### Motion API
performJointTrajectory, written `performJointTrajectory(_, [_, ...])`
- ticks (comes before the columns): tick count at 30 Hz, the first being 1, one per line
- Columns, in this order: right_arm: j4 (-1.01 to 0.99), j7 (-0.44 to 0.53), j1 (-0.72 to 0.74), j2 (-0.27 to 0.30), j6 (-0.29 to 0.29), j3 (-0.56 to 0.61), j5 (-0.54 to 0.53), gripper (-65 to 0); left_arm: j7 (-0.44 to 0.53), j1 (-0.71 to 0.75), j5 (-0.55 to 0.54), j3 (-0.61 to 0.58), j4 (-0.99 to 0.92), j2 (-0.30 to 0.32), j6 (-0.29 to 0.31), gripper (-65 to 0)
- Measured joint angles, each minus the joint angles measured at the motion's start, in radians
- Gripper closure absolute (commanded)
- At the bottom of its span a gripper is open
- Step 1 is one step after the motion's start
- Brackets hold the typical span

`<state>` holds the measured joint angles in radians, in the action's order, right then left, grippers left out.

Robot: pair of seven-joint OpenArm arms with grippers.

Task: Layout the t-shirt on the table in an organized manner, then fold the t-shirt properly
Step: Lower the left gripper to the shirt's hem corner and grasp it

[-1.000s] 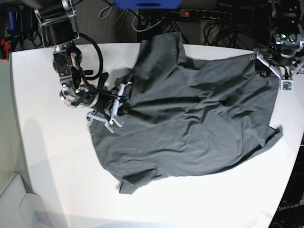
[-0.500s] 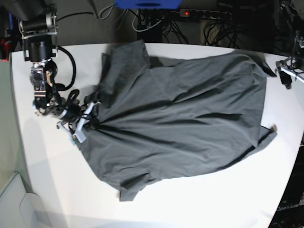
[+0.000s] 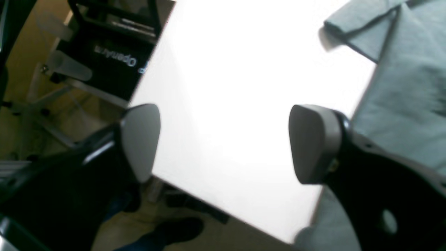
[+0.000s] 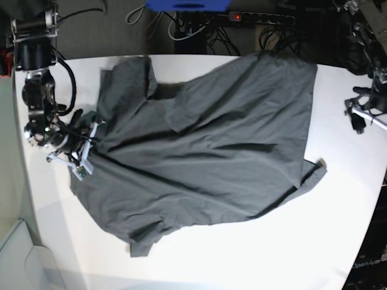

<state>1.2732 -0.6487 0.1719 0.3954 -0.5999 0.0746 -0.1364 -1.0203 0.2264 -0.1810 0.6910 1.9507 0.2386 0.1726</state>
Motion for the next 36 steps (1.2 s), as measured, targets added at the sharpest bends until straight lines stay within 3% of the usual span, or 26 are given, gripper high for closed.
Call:
performJointTrajectory(6, [0.213,-0.070,0.013,-0.049,0.002,0.006,-0.016,0.0,0.000,-0.067,-0.007,-0.187,-0.003,-0.020,0.003,-55.8])
performJointTrajectory(8, [0.252,-0.113,0.010,-0.063,0.002,0.007,-0.003,0.0,0.022,-0.130,-0.007,-0.198,-0.042,-0.063,0.002,-55.8])
performJointTrajectory(15, [0.291,-0.135,-0.005,-0.066,-0.002,0.006,-0.002,0.0,0.003,-0.314,0.166,-0.204,-0.346,-0.156,-0.003,-54.9])
performJointTrajectory(18, [0.293,-0.129,-0.036,-0.066,-0.002,0.007,-0.005,0.0,0.023,-0.339,0.132,-0.208,-0.396,-0.163,0.008,-43.9])
performJointTrajectory(23, [0.286,-0.133,-0.051,-0.066,-0.002,0.008,-0.001,0.0,0.007,-0.375,0.120,-0.202,-0.459,-0.164,-0.007,0.0])
performJointTrajectory(26, [0.286,-0.126,-0.046,-0.066,-0.002,0.008,-0.002,0.0,0.023,-0.416,0.112,-0.198,-0.509,-0.157,-0.007,-3.5])
performJointTrajectory(29, [0.285,-0.137,-0.051,-0.066,-0.003,0.008,-0.002,0.0,0.030,-0.435,0.121,-0.195,-0.564,-0.156,-0.011,0.0])
performJointTrajectory(34, [0.285,-0.134,-0.051,-0.064,-0.002,0.008,-0.002,0.0,0.110,-0.438,0.123,-0.195,-0.573,-0.158,-0.011,-0.5])
performJointTrajectory(36, [0.285,-0.133,-0.051,-0.063,-0.002,0.008,-0.002,0.0,0.124,-0.437,0.165,-0.196,-0.573,-0.159,-0.050,-0.5])
